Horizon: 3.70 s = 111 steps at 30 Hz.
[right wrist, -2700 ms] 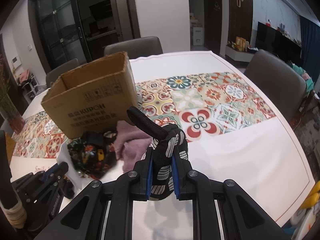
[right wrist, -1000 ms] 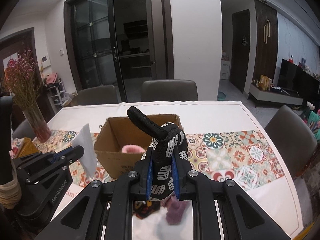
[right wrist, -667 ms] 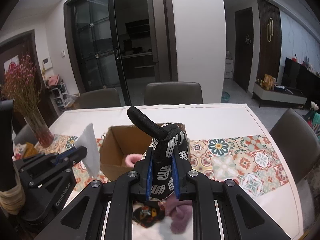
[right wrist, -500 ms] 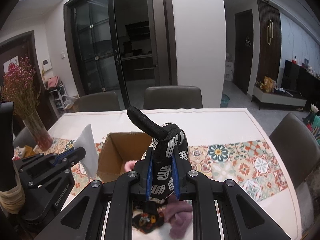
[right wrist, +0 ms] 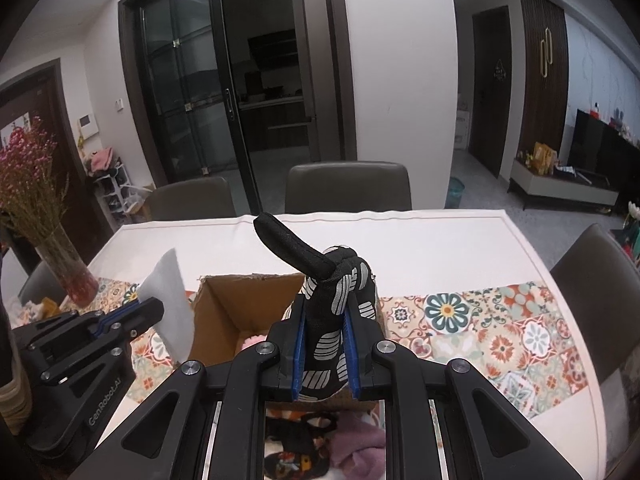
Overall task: Organize soft objects
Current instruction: 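Open both tools over the box to drop the eye mask and white cloth, then withdraw both tools from the box back toward the scarf and towel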
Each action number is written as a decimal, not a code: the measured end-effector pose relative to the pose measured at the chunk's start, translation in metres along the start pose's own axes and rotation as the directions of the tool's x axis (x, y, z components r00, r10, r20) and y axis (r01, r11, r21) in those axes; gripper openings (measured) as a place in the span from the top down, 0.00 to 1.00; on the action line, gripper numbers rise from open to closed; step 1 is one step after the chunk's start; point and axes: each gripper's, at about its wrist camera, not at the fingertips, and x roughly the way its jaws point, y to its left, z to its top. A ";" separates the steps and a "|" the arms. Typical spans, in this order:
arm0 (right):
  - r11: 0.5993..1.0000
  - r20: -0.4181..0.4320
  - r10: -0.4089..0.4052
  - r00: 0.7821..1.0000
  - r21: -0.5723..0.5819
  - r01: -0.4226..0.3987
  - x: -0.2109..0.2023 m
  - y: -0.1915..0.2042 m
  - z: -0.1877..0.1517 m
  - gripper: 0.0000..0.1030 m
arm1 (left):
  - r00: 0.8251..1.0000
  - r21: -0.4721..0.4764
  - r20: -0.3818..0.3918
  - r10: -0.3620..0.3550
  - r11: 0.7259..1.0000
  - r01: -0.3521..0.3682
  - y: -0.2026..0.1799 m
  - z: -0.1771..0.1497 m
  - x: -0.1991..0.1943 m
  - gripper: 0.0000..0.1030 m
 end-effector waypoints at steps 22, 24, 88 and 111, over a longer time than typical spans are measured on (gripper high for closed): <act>0.999 -0.027 -0.002 1.000 -0.051 0.001 0.051 0.007 0.007 0.82 | 0.999 -0.019 -0.053 -0.014 1.000 0.013 0.008 0.005 0.049 0.96; 0.999 -0.029 -0.002 1.000 -0.053 0.001 0.053 0.007 0.007 0.82 | 0.998 -0.020 -0.058 -0.009 1.000 0.008 0.008 0.005 0.051 0.95; 0.995 0.032 -0.091 0.995 0.030 0.090 -0.016 -0.010 -0.038 0.22 | 0.984 -0.038 0.005 0.179 0.983 -0.178 0.007 -0.059 -0.018 0.08; 0.985 -0.066 -0.167 0.984 0.030 0.169 -0.006 -0.027 -0.111 0.22 | 0.987 -0.024 -0.078 0.139 0.990 -0.141 -0.010 -0.128 0.001 0.07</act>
